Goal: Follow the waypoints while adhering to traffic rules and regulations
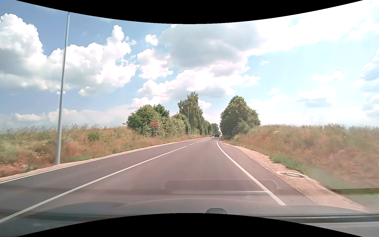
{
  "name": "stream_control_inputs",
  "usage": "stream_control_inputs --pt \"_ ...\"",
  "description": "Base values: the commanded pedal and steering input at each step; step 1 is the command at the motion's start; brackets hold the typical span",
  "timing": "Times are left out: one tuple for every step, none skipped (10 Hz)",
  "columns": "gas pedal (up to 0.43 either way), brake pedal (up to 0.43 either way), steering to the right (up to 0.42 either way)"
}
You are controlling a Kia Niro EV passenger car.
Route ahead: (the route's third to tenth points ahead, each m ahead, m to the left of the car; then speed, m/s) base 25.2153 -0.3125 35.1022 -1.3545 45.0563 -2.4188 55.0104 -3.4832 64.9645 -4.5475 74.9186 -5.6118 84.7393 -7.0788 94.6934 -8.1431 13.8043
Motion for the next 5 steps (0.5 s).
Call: stream_control_inputs --pt "0.461 0.0 0.029" --pt "0.461 0.0 0.027" --pt "0.461 0.0 0.024" --pt "0.461 0.0 0.021" --pt "0.461 0.0 0.018"
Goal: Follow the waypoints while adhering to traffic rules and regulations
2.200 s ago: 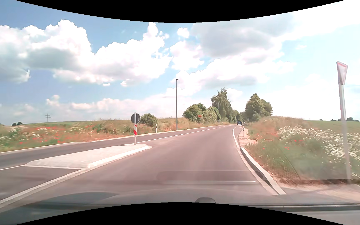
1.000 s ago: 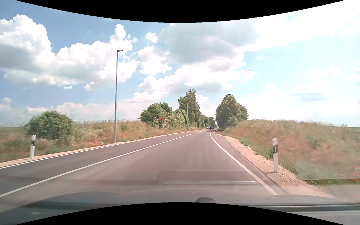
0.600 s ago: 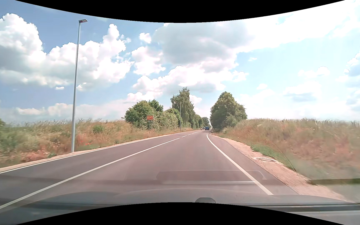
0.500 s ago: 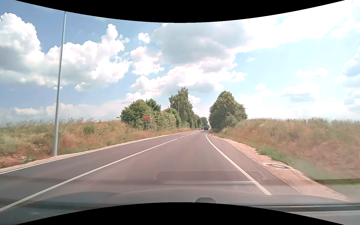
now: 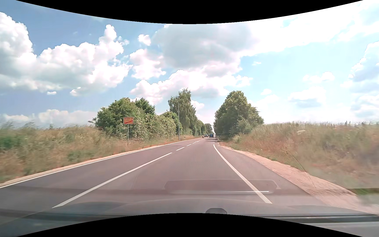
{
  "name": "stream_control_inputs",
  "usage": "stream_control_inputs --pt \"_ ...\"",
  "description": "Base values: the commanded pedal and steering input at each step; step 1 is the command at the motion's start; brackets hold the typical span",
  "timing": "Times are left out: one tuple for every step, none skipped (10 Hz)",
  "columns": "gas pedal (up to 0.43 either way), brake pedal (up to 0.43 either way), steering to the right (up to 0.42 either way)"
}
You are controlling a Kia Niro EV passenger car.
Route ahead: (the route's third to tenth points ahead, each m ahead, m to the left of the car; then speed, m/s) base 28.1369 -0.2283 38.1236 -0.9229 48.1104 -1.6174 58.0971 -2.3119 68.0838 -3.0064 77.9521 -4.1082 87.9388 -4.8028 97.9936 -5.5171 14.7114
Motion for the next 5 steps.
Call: stream_control_inputs --pt "0.461 0.0 0.018" --pt "0.461 0.0 0.018" --pt "0.461 0.0 0.016" --pt "0.461 0.0 0.014" --pt "0.461 0.0 0.01"
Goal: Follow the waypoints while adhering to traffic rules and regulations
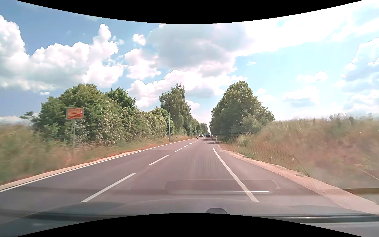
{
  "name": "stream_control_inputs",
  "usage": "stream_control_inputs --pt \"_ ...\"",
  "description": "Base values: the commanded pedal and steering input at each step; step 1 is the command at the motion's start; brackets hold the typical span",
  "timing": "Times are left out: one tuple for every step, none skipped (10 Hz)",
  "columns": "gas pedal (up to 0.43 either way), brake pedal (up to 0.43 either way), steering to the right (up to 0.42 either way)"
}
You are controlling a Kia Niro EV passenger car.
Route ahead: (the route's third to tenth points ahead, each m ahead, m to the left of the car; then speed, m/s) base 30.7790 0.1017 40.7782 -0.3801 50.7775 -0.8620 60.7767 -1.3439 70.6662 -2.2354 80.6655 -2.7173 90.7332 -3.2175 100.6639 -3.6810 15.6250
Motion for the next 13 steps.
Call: stream_control_inputs --pt "0.461 0.0 0.009" --pt "0.461 0.0 0.009" --pt "0.461 0.0 0.009" --pt "0.461 0.0 0.009" --pt "0.449 0.0 0.009" --pt "0.441 0.0 0.009" --pt "0.441 0.0 0.009" --pt "0.441 0.0 0.009" --pt "0.441 0.0 0.009" --pt "0.441 0.0 0.009" --pt "0.441 0.0 0.008" --pt "0.441 0.0 0.006" --pt "0.441 0.0 0.007"
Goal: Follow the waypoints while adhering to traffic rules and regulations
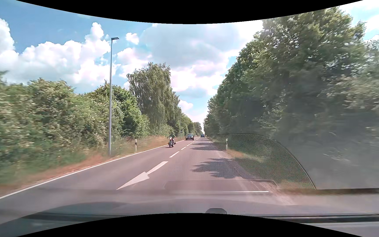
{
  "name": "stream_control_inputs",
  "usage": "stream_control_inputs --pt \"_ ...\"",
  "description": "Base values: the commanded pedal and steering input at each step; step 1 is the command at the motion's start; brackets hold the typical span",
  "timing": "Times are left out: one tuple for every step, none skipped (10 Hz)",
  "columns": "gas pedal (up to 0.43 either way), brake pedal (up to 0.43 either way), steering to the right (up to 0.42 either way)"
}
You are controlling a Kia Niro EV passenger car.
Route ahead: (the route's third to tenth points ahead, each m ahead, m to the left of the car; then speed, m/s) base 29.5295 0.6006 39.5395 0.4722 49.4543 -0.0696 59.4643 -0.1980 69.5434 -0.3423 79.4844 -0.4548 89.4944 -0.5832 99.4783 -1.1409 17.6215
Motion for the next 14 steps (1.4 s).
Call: stream_control_inputs --pt "0.441 0.0 0.007" --pt "0.441 0.0 0.007" --pt "0.441 0.0 0.007" --pt "0.441 0.0 0.007" --pt "0.441 0.0 0.007" --pt "0.441 0.0 0.007" --pt "0.441 0.0 0.006" --pt "0.421 0.0 0.006" --pt "0.39 0.0 0.005" --pt "0.378 0.0 0.005" --pt "0.37 0.0 0.004" --pt "0.37 0.0 0.0" --pt "0.37 0.0 -0.002" --pt "0.37 0.0 -0.002"
